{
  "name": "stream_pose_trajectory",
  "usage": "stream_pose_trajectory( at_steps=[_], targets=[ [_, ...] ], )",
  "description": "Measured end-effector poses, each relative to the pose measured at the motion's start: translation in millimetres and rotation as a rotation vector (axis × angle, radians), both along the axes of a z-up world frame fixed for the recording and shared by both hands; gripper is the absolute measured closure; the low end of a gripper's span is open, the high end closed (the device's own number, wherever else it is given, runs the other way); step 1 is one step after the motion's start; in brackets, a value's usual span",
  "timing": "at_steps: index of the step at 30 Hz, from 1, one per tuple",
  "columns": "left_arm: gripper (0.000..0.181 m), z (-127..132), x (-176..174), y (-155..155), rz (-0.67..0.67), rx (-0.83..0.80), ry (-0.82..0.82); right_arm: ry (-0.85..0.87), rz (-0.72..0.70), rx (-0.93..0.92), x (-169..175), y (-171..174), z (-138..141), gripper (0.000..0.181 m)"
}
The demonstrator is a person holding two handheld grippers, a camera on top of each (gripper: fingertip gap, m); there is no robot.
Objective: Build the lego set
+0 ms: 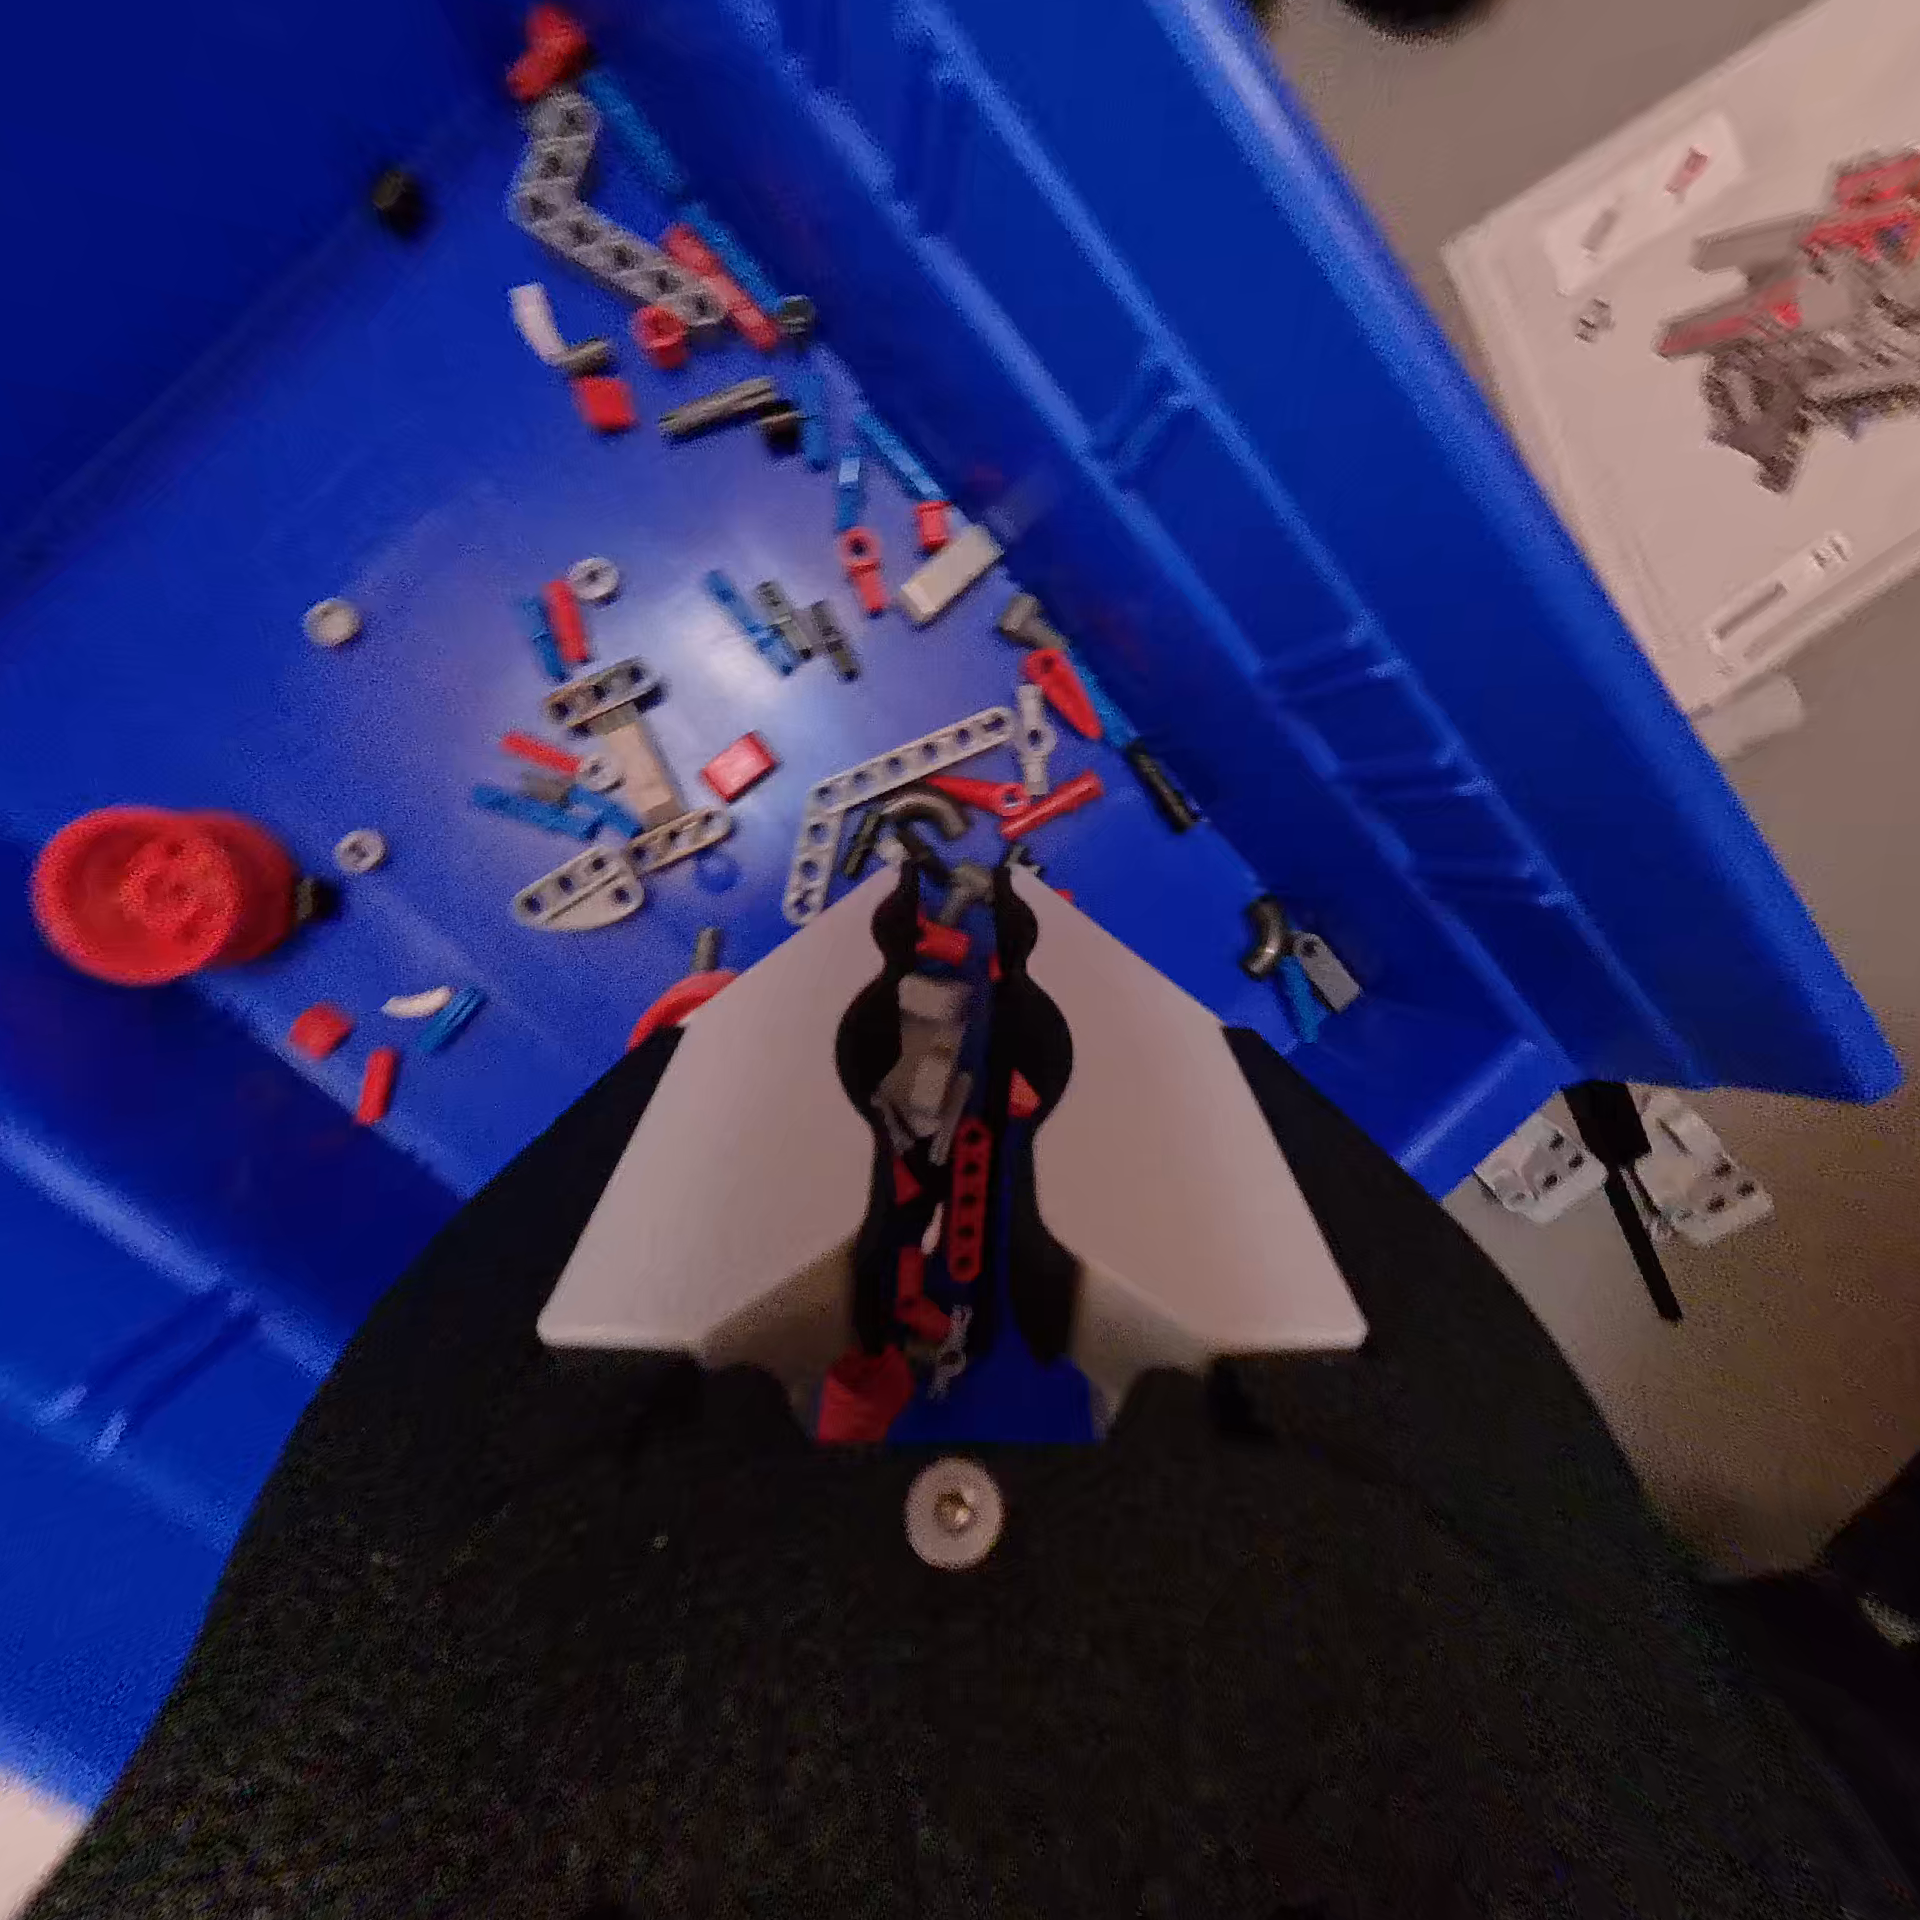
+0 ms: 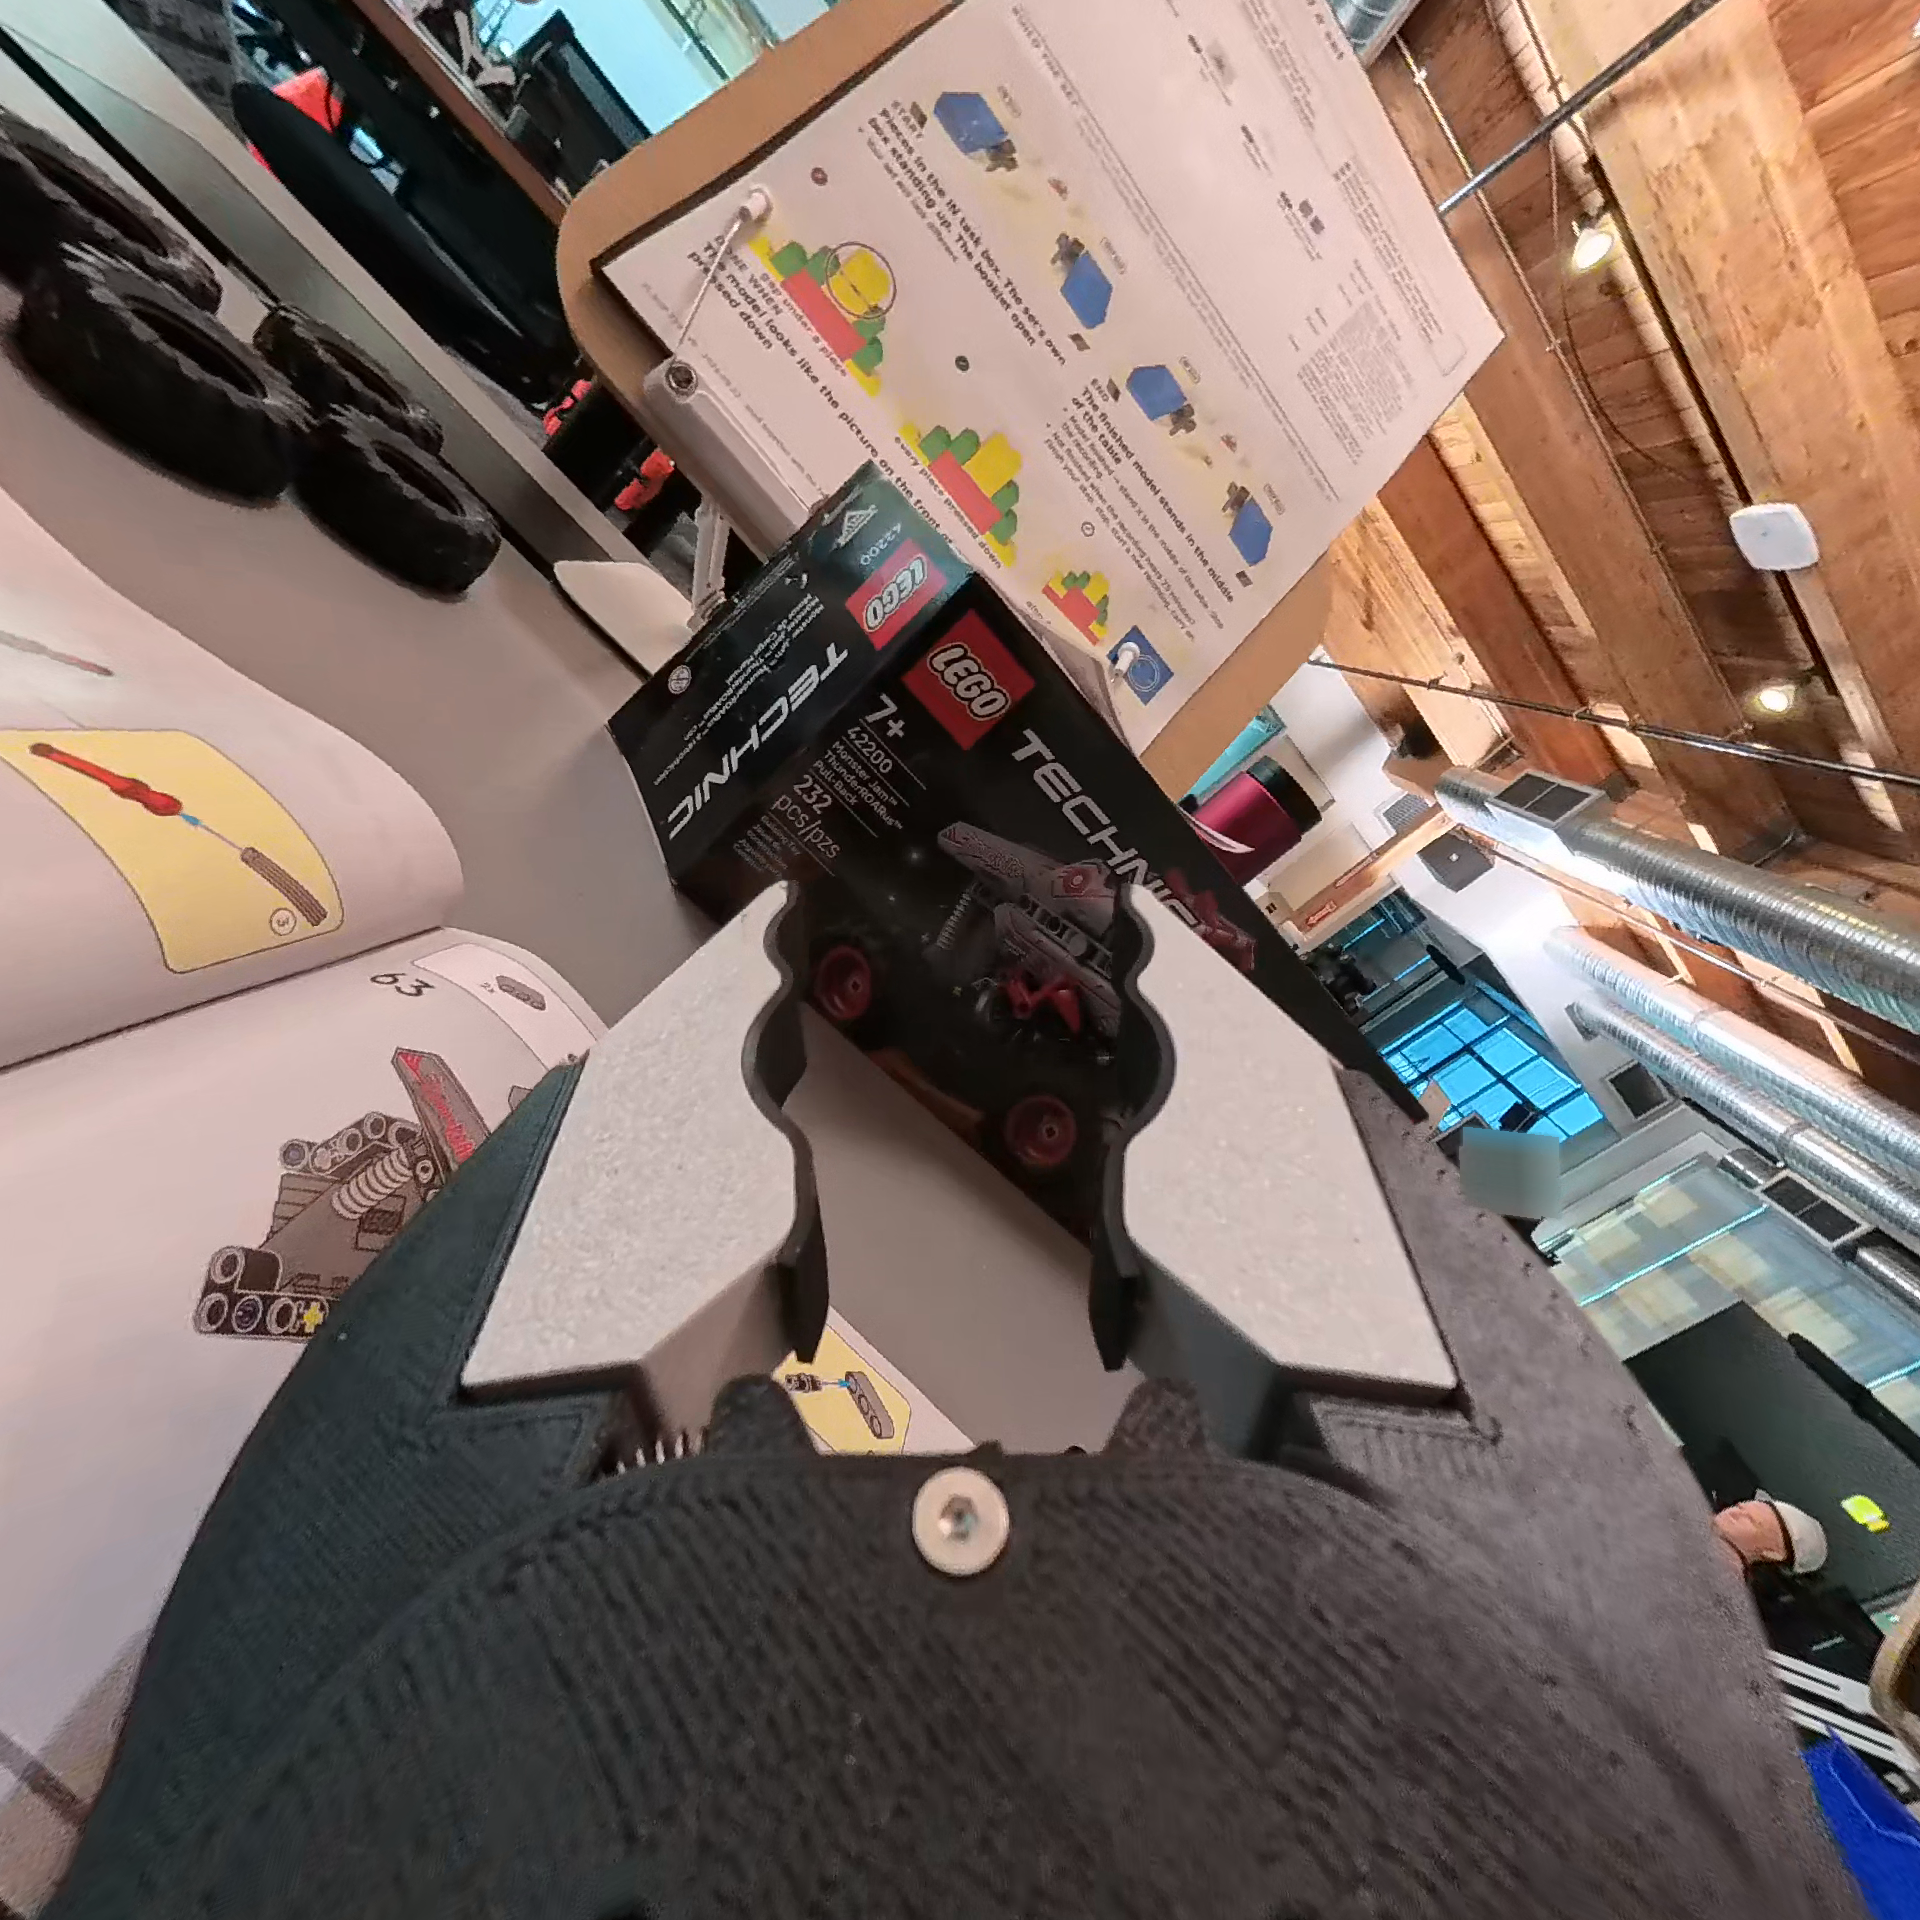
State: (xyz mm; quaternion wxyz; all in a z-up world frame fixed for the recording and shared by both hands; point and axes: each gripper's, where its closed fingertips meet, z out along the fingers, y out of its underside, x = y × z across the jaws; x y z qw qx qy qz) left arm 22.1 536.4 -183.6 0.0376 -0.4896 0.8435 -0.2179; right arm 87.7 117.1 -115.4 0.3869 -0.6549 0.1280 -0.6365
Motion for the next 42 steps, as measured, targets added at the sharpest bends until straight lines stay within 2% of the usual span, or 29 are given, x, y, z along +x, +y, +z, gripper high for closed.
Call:
stream_pose_trajectory(
  at_steps=[2,7,9,13,18,22,25,27,30,32,35,38,42],
  targets=[
    [0.165,-5,-4,-13,-0.104,-0.004,0.008,0.007,0.002,0.001,1,0,-1,0.123],
    [0.155,-23,-14,-25,-0.434,0.168,-0.037,0.016,0.003,0.002,2,0,-3,0.124],
    [0.156,-28,-13,-29,-0.509,0.221,-0.059,0.019,0.005,-0.003,2,1,-3,0.124],
    [0.160,-32,-3,-30,-0.466,0.239,-0.056,0.022,0.010,0.002,2,1,-4,0.124],
    [0.179,-33,-7,-34,-0.457,0.202,-0.028,0.029,0.019,0.015,2,0,-3,0.124],
    [0.179,-30,-4,-26,-0.383,0.209,-0.015,0.031,0.023,0.021,2,0,-3,0.125],
    [0.180,-2,-2,-25,-0.346,0.195,-0.109,0.032,0.030,0.037,2,-1,-2,0.126],
    [0.179,32,2,-27,-0.272,0.149,-0.208,0.035,0.048,0.059,0,0,1,0.126],
    [0.179,88,10,-26,-0.086,0.115,-0.373,0.058,0.128,0.140,-4,4,11,0.125],
    [0.179,120,7,-40,-0.076,0.071,-0.488,0.111,0.257,0.238,-13,15,17,0.125],
    [0.179,147,-10,-83,-0.201,-0.005,-0.582,0.184,0.467,0.407,-37,35,31,0.129],
    [0.179,143,-35,-147,-0.449,-0.122,-0.540,0.246,0.659,0.533,-64,62,44,0.135],
    [0.179,117,-60,-219,-0.743,-0.222,-0.442,0.440,0.912,0.648,-105,115,46,0.142]
  ],
)
